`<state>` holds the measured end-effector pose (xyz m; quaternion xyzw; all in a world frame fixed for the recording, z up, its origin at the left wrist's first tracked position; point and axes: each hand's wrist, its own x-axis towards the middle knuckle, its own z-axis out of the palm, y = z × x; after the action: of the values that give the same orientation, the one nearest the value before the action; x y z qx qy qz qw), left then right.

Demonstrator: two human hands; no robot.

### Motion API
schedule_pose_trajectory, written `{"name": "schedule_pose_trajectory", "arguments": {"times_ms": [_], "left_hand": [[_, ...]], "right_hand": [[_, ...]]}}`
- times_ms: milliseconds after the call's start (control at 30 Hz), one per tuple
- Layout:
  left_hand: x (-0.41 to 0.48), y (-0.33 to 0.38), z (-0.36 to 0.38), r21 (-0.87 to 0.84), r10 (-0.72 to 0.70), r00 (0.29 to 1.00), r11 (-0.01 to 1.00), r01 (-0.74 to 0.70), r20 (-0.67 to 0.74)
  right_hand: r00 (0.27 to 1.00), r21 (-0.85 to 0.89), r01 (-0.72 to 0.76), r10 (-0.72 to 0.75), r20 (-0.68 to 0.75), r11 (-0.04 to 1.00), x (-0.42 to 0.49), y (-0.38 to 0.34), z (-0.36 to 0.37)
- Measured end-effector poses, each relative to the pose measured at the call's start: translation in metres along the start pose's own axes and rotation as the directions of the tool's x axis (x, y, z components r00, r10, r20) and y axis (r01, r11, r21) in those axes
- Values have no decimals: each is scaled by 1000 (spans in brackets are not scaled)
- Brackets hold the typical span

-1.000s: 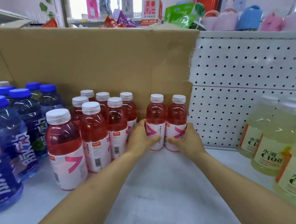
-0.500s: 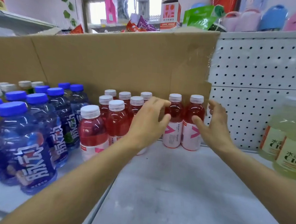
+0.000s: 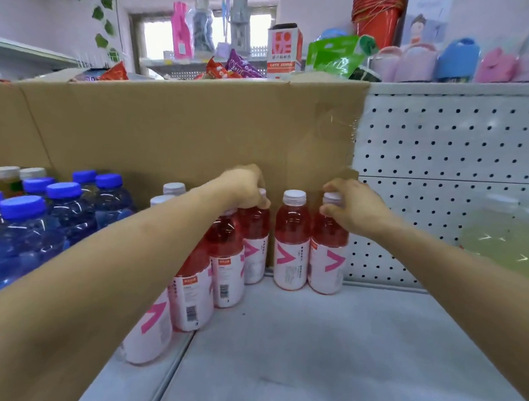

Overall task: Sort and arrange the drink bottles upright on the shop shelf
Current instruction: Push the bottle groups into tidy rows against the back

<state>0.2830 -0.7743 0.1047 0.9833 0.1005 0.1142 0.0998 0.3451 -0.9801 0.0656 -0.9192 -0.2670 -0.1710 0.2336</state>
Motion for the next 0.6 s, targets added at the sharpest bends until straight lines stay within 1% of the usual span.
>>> {"name": "schedule_pose_trajectory", "arguments": {"times_ms": [200, 367, 533, 600], "left_hand": [[9, 19, 13, -33, 59, 998, 998, -60, -26], [9, 25, 16, -44, 65, 998, 997, -66, -18], [2, 19, 19, -74, 88, 995, 993, -92, -55], [-3, 19, 19, -68, 100, 994, 992, -102, -39]], "right_hand": [[998, 27, -65, 66, -20, 998, -1, 18, -13], [997, 41, -56, 58, -44, 998, -5, 29, -13], [997, 48, -54, 56, -58, 997, -5, 29, -11], [996, 36, -73, 75, -56, 997, -6, 28, -10]]}}
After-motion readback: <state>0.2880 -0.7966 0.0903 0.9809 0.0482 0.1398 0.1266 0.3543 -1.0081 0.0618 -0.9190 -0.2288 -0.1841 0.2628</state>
